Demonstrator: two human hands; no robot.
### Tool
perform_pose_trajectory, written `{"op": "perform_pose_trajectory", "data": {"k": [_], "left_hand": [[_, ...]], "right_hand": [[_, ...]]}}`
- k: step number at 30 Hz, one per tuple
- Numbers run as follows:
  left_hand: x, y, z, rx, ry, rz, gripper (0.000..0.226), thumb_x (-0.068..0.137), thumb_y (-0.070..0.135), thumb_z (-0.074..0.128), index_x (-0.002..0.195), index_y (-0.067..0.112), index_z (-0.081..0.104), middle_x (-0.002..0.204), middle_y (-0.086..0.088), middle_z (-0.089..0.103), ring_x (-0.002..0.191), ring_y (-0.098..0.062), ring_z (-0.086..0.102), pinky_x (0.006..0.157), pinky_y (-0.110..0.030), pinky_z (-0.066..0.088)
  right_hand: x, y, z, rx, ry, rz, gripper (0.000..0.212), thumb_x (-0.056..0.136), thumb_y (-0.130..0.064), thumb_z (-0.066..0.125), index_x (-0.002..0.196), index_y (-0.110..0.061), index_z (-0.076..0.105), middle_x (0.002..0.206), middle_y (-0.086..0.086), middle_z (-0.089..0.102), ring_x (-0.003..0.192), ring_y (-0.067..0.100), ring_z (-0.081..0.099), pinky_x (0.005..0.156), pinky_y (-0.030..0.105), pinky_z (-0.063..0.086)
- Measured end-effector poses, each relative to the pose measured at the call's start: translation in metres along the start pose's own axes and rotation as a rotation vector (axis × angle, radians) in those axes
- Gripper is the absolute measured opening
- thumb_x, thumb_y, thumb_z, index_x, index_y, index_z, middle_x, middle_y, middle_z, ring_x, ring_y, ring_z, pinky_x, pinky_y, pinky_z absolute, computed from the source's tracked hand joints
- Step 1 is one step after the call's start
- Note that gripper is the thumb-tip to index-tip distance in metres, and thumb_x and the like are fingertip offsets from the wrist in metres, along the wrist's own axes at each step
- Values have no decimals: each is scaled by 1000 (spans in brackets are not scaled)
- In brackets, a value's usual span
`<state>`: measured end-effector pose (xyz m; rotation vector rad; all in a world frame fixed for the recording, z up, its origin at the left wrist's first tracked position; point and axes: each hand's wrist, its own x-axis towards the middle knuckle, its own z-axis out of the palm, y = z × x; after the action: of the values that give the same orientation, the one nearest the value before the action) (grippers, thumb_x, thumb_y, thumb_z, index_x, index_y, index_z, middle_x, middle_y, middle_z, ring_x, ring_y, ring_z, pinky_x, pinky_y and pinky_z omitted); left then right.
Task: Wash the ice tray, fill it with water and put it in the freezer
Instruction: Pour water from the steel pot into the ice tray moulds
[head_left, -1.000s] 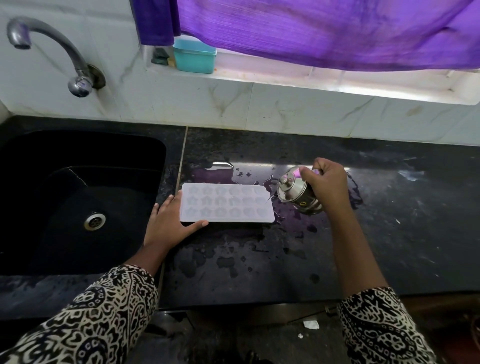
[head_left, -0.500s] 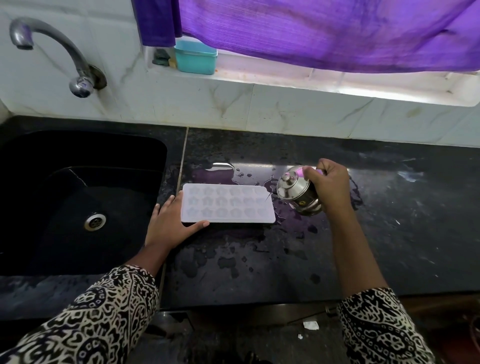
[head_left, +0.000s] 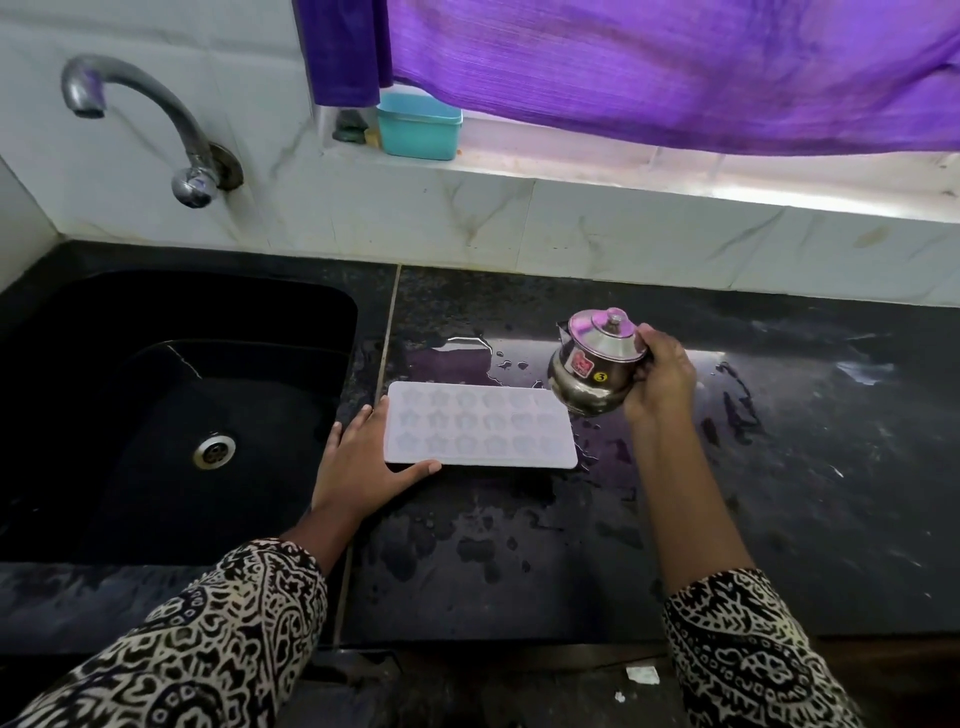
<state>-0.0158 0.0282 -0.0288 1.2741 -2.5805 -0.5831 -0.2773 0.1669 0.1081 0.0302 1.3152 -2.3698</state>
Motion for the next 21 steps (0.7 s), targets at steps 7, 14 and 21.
{"op": "perform_pose_trajectory", "data": {"k": [7, 14, 21], "left_hand": [[2, 1, -2, -6, -10, -7, 128, 56, 98, 30, 156, 20, 11, 160, 3, 27, 149, -11, 14, 122, -39, 4], [5, -1, 0, 0, -17, -14, 125, 58, 97, 31, 156, 23, 9, 161, 7, 23, 150, -8, 10, 122, -38, 2], [6, -1, 0, -3, -25, -23, 122, 63, 93, 40, 156, 22, 8, 162, 9, 19, 150, -7, 9, 121, -36, -1]], "right_hand": [[21, 38, 62, 27, -63, 96, 20, 81, 1, 65, 68, -10, 54, 57, 0, 58, 49, 10, 54, 48, 20, 47], [44, 98, 97, 26, -74, 179, 26, 85, 2, 58, 64, -10, 50, 39, -8, 49, 34, 3, 43, 38, 15, 37], [60, 136, 97, -26, -31, 272, 29, 85, -1, 55, 60, -13, 44, 36, -10, 38, 31, 2, 33, 35, 15, 31]]}}
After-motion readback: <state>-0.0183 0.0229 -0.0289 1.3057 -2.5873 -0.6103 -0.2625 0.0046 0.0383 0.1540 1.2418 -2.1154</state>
